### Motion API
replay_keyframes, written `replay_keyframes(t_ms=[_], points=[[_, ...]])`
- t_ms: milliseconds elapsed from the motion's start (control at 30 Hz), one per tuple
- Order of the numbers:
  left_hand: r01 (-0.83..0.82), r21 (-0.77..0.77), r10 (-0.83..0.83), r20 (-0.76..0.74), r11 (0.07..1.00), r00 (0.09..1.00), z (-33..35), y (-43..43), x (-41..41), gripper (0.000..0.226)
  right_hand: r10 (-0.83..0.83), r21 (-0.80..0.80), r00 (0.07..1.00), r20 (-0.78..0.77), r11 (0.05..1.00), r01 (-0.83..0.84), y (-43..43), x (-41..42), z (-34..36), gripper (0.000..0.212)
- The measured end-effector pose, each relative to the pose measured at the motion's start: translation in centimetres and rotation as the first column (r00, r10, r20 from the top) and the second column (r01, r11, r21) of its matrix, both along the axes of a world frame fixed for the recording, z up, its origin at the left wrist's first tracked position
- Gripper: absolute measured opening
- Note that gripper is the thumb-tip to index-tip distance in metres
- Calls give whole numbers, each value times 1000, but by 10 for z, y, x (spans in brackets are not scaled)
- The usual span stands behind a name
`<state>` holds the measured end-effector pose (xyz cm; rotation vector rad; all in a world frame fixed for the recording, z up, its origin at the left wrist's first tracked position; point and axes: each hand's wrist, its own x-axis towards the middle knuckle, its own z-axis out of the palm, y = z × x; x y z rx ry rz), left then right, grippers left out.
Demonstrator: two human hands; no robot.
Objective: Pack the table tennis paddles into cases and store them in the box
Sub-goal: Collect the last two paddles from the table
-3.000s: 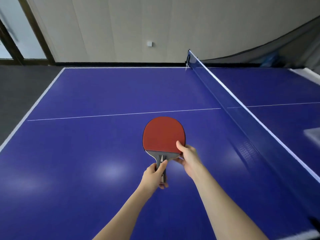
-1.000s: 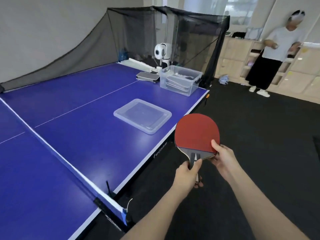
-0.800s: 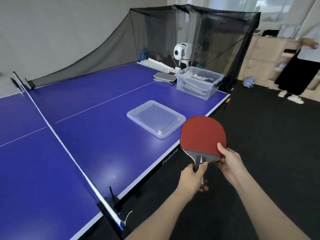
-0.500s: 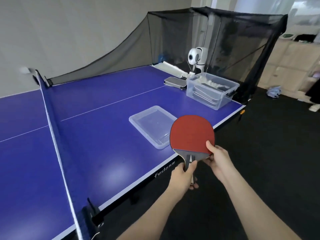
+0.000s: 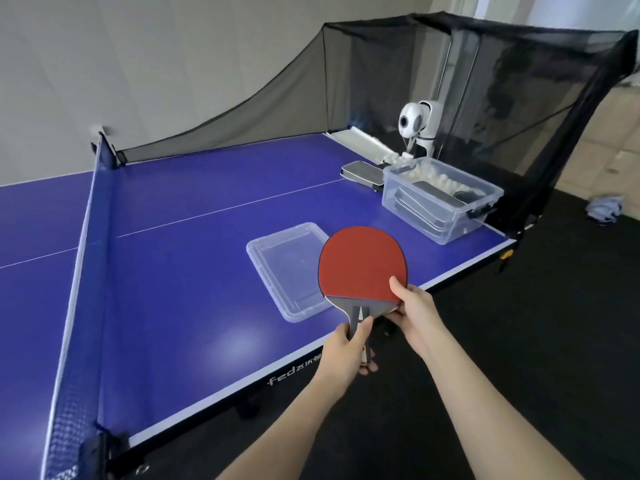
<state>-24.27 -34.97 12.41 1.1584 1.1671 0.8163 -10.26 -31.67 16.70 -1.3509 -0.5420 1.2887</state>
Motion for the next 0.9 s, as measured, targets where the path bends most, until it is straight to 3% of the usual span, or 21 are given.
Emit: replay_keyframes(t_ms=[467, 900], points=[[-124, -12, 124, -12, 992, 992, -21, 180, 80, 34, 78, 10, 996, 35, 997, -79, 188, 72, -14, 12], [-262, -103, 255, -76, 959, 964, -43, 295, 148, 38, 206, -65, 978, -18, 976, -206, 327, 135, -47, 31]])
